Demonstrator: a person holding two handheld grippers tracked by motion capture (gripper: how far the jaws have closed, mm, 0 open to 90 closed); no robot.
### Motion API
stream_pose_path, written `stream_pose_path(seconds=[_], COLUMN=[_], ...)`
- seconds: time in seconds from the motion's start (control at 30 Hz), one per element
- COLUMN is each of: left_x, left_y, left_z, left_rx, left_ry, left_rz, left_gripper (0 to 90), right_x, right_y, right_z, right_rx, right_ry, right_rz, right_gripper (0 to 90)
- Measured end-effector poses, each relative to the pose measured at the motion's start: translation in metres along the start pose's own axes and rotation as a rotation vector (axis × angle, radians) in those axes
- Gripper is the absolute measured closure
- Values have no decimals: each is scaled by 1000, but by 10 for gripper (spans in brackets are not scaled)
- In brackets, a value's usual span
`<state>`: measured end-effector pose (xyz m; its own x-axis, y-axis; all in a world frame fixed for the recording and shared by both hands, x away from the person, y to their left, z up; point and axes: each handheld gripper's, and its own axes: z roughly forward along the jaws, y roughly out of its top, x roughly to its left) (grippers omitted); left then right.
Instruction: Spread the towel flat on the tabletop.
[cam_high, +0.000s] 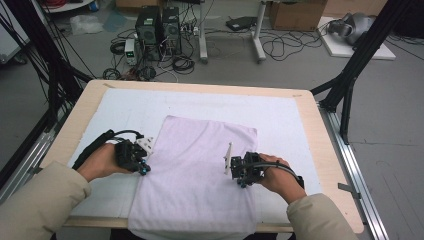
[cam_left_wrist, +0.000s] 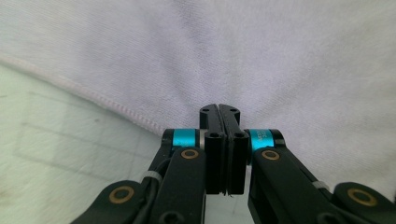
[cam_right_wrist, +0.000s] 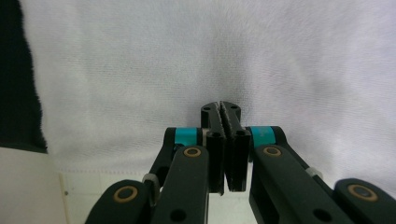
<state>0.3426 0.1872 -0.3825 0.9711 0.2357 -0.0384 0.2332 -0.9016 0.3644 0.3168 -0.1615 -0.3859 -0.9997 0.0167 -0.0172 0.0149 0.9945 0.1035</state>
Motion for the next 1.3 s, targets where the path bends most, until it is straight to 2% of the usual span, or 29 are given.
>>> stream_pose_path(seconds=[0.1, 0.2, 0.3, 0.33, 0.4, 0.43, 0.47, 0.5, 0.53, 0.6, 0.67, 0.7, 0.73, 0.83, 0.9, 1.07, 1.2, 1.3], left_x=[-4, -12, -26, -32, -39, -40, -41, -38, -35, -30, -24, -21, -17, -8, -3, 10, 18, 23], left_y=[-9, -17, -26, -29, -32, -34, -35, -35, -36, -35, -32, -30, -28, -22, -18, -13, -12, -11], left_z=[-15, -24, -29, -30, -29, -27, -26, -26, -26, -27, -25, -22, -19, -8, 0, 15, 24, 24], left_rx=[-39, -48, -47, -40, -36, -33, -44, -55, -60, -78, -87, -97, -92, -72, -55, -19, 13, 12], left_ry=[6, -3, -31, -51, -72, -76, -53, -32, -22, 14, 43, 46, 45, 49, 46, 38, 15, -2], left_rz=[0, 17, 55, 82, 107, 133, 140, 115, 93, 84, 60, 45, 51, 33, 36, 14, -23, -60], left_gripper=[887, 887, 887, 887, 884, 876, 833, 678, 651, 648, 631, 632, 631, 628, 631, 686, 755, 826], right_x=[3, 8, 15, 19, 24, 25, 26, 24, 21, 14, 6, 4, 0, -8, -12, -22, -30, -33], right_y=[-4, -8, -11, -11, -10, -10, -11, -13, -15, -19, -22, -23, -23, -22, -20, -16, -16, -17], right_z=[-10, -16, -20, -21, -20, -20, -20, -21, -23, -27, -28, -27, -25, -16, -10, 1, 12, 17], right_rx=[-39, -63, -116, -136, -151, -155, -165, -178, -188, -201, -198, -185, -160, -87, -63, -13, 39, 52], right_ry=[-21, -1, 71, 103, 162, 186, 165, 133, 119, 34, -16, -28, -56, -74, -74, -81, -61, -35], right_rz=[7, -1, -34, -53, -78, -86, -98, -83, -55, -12, 43, 52, 63, 79, 71, 85, 89, 84], right_gripper=[893, 893, 892, 892, 889, 873, 775, 741, 740, 719, 708, 705, 705, 696, 693, 695, 714, 771])
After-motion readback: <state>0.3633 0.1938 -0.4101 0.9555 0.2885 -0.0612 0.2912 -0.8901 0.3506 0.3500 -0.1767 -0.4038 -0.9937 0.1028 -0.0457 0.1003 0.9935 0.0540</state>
